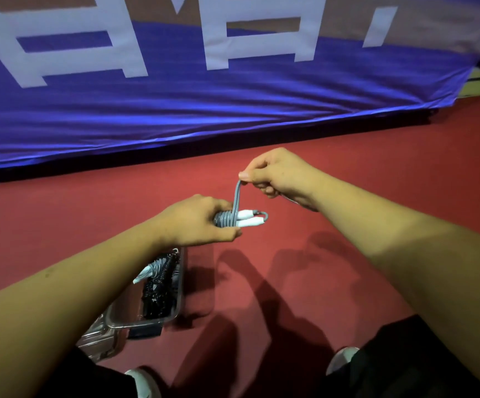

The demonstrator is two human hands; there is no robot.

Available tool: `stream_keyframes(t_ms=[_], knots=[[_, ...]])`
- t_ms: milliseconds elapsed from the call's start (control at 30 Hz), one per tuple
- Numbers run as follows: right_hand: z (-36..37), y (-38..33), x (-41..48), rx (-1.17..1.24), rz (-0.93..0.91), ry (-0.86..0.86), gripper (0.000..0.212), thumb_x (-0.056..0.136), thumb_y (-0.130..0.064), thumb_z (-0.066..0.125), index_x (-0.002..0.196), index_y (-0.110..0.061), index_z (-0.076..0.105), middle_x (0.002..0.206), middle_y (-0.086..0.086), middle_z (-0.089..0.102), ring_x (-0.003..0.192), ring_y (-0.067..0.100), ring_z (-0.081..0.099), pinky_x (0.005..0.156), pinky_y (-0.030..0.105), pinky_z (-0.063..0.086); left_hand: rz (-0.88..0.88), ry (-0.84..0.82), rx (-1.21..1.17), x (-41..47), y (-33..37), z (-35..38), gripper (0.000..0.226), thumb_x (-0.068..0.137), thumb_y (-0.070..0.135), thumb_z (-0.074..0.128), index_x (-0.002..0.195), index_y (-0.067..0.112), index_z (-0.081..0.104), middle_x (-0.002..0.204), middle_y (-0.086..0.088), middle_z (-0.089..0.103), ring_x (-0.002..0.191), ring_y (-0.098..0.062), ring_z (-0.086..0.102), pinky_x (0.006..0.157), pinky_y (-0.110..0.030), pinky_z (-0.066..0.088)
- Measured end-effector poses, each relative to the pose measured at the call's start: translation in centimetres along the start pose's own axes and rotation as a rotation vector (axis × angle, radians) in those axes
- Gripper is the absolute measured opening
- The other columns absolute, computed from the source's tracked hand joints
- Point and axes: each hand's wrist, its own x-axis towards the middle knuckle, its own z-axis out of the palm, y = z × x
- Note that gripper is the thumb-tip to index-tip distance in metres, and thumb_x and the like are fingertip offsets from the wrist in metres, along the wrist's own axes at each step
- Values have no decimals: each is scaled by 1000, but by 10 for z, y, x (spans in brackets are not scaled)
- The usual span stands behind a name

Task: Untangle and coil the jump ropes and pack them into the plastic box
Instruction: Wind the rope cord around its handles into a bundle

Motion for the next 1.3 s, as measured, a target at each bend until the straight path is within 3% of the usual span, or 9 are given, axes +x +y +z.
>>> stream_keyframes(t_ms=[267, 367, 500, 667, 833, 1000, 1167, 1233, 1300], knots=[[-8, 18, 3, -148, 44, -54, 26, 88, -25, 69, 84, 0, 70, 57, 11, 44, 51, 19, 30, 46, 24, 26, 50, 120, -344, -2, 9, 6, 31, 81, 51, 70, 93, 25, 59, 66, 3, 64, 52, -12, 55, 53, -31, 46], [-6, 19, 0, -138, 87, -83, 18, 92, -3, 53, 82, -3, 68, 53, 5, 44, 47, 15, 27, 47, 24, 22, 25, 205, -546, -3, 10, -1, 34, 86, 32, 74, 114, 36, 56, 67, 1, 67, 50, -15, 55, 49, -25, 45], [0, 19, -2, -149, 144, -252, 23, 100, -18, 49, 91, -12, 68, 58, 2, 44, 44, 13, 33, 47, 24, 32, -45, 298, -674, 1, 2, -8, 33, 85, 30, 74, 112, 46, 64, 66, 2, 63, 53, -16, 53, 51, -27, 43], [17, 14, -2, -166, 170, -337, 31, 104, -30, 40, 102, -9, 63, 57, -2, 36, 46, 13, 36, 48, 23, 38, -208, 391, -546, 7, -10, -15, 16, 88, 29, 72, 101, 29, 61, 69, -2, 65, 46, -15, 53, 36, -20, 36], [34, 3, -6, -302, 163, -317, 28, 103, -20, 39, 103, -4, 61, 62, 3, 40, 47, 17, 42, 49, 26, 43, -323, 397, -155, 8, -32, -18, 31, 78, 45, 76, 100, 34, 58, 85, -2, 69, 75, -28, 66, 68, -38, 54], [48, -12, -11, -656, 23, -264, 31, 99, -26, 48, 84, -6, 66, 61, 12, 57, 49, 22, 53, 49, 23, 44, -348, 333, 277, 7, -23, -11, 35, 83, 46, 65, 115, 38, 55, 107, -6, 69, 97, -36, 63, 70, -35, 41], [48, -19, -21, -883, -133, -265, 32, 93, -27, 57, 71, -3, 56, 58, 4, 47, 50, 20, 41, 46, 28, 32, -371, 256, 370, 4, -15, -13, 39, 81, 43, 64, 120, 43, 58, 111, -2, 68, 98, -33, 64, 70, -33, 43], [46, -20, -22, -881, -162, -254, 29, 93, -26, 58, 75, -3, 59, 61, 6, 53, 54, 22, 46, 52, 30, 36, -367, 206, 368, 2, -14, -16, 41, 79, 44, 66, 120, 43, 60, 109, -1, 68, 99, -31, 64, 73, -33, 45], [42, -21, -22, -923, -229, -211, 22, 92, -27, 59, 81, -9, 65, 71, 6, 61, 65, 23, 53, 61, 33, 44, -295, 104, 342, 1, -12, -17, 32, 75, 43, 68, 107, 40, 64, 90, 3, 66, 91, -28, 63, 72, -33, 48]])
